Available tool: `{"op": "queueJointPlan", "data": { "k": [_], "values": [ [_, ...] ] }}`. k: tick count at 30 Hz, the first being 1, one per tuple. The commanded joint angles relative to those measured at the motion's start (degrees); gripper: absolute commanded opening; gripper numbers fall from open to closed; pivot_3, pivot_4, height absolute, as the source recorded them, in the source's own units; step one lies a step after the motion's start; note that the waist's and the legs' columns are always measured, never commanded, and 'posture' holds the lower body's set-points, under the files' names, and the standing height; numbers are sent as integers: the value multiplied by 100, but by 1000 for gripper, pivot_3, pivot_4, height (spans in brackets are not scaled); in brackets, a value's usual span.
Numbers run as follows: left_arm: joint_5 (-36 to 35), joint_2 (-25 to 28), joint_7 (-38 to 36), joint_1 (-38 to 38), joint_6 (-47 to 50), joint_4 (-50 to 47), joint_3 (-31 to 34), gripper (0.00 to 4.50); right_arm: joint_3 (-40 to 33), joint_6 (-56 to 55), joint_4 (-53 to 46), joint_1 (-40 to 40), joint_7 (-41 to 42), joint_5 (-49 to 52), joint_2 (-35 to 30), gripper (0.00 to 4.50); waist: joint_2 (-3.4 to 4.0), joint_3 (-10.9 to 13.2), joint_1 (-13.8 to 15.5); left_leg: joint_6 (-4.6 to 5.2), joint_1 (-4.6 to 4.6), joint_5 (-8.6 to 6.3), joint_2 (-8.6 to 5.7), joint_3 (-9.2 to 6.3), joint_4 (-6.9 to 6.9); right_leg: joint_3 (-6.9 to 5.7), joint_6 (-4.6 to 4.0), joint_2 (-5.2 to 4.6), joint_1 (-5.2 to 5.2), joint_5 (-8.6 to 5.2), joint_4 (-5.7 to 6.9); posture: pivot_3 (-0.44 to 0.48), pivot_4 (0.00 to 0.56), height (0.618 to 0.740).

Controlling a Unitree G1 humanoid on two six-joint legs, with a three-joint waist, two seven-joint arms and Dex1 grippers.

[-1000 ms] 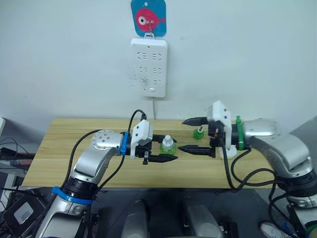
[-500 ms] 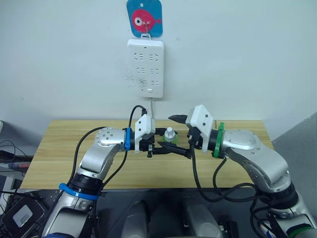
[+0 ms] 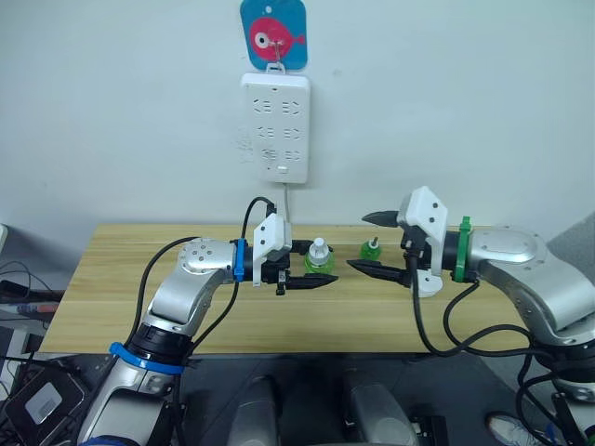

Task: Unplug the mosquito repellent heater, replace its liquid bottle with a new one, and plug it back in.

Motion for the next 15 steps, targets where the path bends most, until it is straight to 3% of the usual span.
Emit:
{"op": "queueJointPlan", "data": {
  "k": [1, 7, 15],
  "values": [
    [-79, -4, -58, -61, -50, -231, -7, 2288, 103, 176, -443, -100, -351, 253, 430, 4500, 0, -1, -56, 0, 0, 0, 1, -5, 0, 0, 0, 1, 0, 0, 1, -206, 174, 723],
    [-72, -21, -107, -68, -47, -254, -47, 2288, 526, -27, 40, -410, -1092, -357, 1238, 4500, 1, -3, -100, -1, -1, 1, 0, -4, 1, 1, 0, 1, -1, 0, 5, -210, 171, 723],
    [-67, -22, -106, -37, -4, -297, -46, 2288, 93, -140, 147, -292, -578, -308, 495, 4500, 2, -4, -73, 0, -7, 0, -10, -1, 2, -1, 0, -7, 1, 0, -4, -212, 168, 723]
  ]
}}
